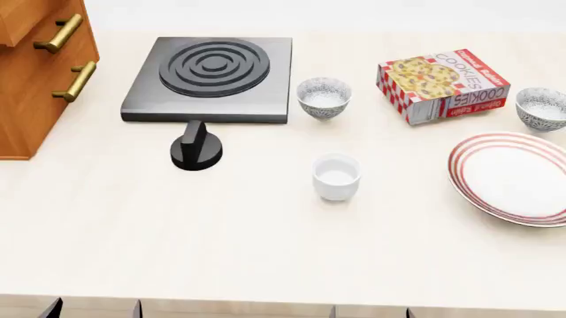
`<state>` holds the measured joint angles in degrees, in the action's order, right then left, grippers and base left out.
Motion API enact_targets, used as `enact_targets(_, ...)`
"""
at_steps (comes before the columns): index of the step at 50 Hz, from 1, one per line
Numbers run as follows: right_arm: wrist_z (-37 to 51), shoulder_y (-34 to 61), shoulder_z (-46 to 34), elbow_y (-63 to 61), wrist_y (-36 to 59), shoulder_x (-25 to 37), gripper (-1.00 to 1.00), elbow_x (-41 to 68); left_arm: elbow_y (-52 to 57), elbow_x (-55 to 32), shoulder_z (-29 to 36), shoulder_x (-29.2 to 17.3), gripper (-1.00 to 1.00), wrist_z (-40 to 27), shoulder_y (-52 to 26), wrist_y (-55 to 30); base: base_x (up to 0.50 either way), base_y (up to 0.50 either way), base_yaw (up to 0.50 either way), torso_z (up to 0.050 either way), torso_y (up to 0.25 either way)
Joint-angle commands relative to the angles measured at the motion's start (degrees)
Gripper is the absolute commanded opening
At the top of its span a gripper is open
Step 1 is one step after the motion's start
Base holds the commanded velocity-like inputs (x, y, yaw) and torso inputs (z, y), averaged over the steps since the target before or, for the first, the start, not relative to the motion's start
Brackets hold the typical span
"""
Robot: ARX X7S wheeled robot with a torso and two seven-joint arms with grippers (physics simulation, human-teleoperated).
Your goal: Pick the akita bowl next to the plate and place it on the plate.
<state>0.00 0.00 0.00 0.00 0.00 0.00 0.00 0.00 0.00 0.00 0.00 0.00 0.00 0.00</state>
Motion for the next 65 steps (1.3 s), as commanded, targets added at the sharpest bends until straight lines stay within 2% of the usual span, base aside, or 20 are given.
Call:
enact_targets(1,1.4,0.1,-1.3,0.2,-0.1,0.9,1.0,0.3,0.0,-0.9,1.1,-0.9,1.0,-1.0,-0.1,0.0,0.0,0.0,0.0,0.0,0.0)
enact_targets(25,4.8,0.0,-4.7,0.4,-0.5,3.9,1.0,3.6,0.6,-4.5,4.1,-3.7,1.0,-4.7,-0.2,-1.0,0.0,0.0,0.0,0.0,0.0)
enact_targets(30,4.9,-0.5,-4.3,-1.4,0.5,4.1,1.0,5.9,7.9,-8.7,3.9,-4.9,1.0,-3.7,0.3,-10.1,0.0,0.0,0.0,0.0,0.0)
enact_targets(34,4.5,-1.1,-4.5,-7.5,5.8,4.7,1.0,8.2,13.5,-12.9,2.2,-6.0,1.0,-3.6,-0.4,-16.4,0.0,0.0,0.0,0.0,0.0)
enact_targets(36,4.3,-0.9,-4.5,-15.2,13.2,5.6,1.0,11.2,18.6,-19.7,-1.5,-6.8,1.0,-3.8,-2.2,-24.2,0.0,0.0,0.0,0.0,0.0)
enact_targets(44,5.3,1.6,-3.6,-29.8,26.0,6.9,1.0,18.8,19.9,-26.6,-8.7,-8.8,1.0,-6.1,-7.6,-30.6,0.0,0.0,0.0,0.0,0.0)
enact_targets(50,7.6,5.7,0.5,-40.3,36.4,7.7,1.0,29.1,14.4,-27.3,-11.3,-11.8,1.0,-4.4,-11.2,-29.7,0.0,0.0,0.0,0.0,0.0)
enact_targets(55,9.4,9.7,3.6,-43.8,40.4,7.8,1.0,34.8,11.7,-28.7,-14.0,-12.0,1.0,-4.2,-11.9,-28.4,0.0,0.0,0.0,0.0,0.0)
enact_targets(64,10.2,14.4,7.6,-43.8,40.2,7.6,1.0,39.7,4.3,-28.1,-16.6,-11.9,1.0,-3.1,-13.0,-23.2,0.0,0.0,0.0,0.0,0.0)
enact_targets(65,10.0,14.5,8.3,-43.6,40.3,7.4,1.0,41.2,4.7,-30.5,-17.9,-11.8,1.0,-4.0,-13.8,-25.8,0.0,0.0,0.0,0.0,0.0)
